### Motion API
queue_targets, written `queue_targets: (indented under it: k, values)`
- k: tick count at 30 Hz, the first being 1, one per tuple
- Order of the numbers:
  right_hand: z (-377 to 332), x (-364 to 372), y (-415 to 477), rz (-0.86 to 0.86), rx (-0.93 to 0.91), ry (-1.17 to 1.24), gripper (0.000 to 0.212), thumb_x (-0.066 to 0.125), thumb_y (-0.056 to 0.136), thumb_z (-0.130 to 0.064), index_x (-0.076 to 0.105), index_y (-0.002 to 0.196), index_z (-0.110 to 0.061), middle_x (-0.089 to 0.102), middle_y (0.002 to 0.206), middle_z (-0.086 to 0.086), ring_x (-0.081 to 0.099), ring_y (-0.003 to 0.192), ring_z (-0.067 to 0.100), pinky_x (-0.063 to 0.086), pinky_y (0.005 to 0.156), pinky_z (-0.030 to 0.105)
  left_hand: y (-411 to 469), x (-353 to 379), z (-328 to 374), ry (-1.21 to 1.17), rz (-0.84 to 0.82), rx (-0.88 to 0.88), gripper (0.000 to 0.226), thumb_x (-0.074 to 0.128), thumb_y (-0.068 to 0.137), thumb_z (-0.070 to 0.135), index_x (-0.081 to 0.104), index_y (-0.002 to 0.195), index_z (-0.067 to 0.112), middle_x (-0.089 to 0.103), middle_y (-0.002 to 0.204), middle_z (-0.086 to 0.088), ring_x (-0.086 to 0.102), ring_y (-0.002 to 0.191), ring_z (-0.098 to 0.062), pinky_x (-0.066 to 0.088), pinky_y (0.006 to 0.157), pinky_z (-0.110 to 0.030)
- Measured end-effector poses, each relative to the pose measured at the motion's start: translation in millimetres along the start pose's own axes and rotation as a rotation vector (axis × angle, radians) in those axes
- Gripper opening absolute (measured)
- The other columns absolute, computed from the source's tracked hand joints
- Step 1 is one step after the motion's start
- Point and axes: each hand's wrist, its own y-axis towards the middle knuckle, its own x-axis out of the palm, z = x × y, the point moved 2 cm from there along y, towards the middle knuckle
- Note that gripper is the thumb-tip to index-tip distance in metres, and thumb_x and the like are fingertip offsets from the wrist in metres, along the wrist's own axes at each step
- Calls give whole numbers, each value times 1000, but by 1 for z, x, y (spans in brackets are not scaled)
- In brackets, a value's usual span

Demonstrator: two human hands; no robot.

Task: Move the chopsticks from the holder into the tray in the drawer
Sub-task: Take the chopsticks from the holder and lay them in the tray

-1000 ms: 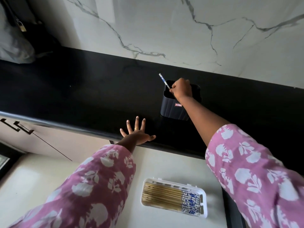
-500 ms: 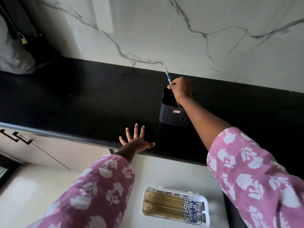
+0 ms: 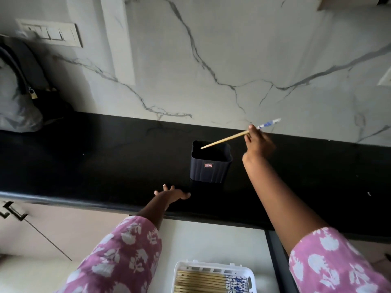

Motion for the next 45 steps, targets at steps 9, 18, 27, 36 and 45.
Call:
queue_targets:
  k: [9, 18, 27, 36, 45]
  values:
    - [18, -70, -39, 301, 530, 301, 21, 76, 77, -17, 62, 67, -6, 66, 75, 0, 63, 65, 6, 52, 45, 13, -50, -5, 86, -812, -140, 570, 64, 61, 90, 20, 31, 146, 17, 30, 153, -4, 21, 143, -21, 14, 114, -37]
    - [29, -93, -75, 310, 776, 424, 21, 75, 78, -20, 62, 71, -5, 64, 69, 2, 63, 58, 10, 55, 48, 19, -87, 0, 107, -988, -19, 858, 31, 48, 95, 8, 56, 125, 1, 62, 119, -6, 65, 95, -4, 52, 77, -13]
    - [33, -115, -82, -79, 293, -626, 35, 67, 85, -31, 60, 62, -6, 60, 56, 6, 55, 48, 15, 46, 46, 24, -108, -9, 116, -926, 152, 888, 23, 50, 95, 4, 61, 108, -11, 68, 85, -6, 69, 72, -5, 55, 70, -17]
    - [29, -106, -84, -611, -655, -1322, 17, 71, 81, -20, 68, 75, -5, 69, 68, 11, 51, 58, 16, 29, 51, 20, -112, 6, 113, -789, 209, 896, 17, 50, 94, -1, 63, 99, -9, 66, 90, -15, 67, 70, -3, 52, 64, -10]
    - [58, -129, -85, -534, -299, -1287, 18, 72, 80, -17, 74, 95, -8, 75, 81, 13, 68, 74, 21, 45, 66, 23, -76, 18, 54, -613, 236, 690, 43, 50, 93, 45, 63, 119, 12, 67, 114, -9, 62, 106, -16, 44, 89, -24]
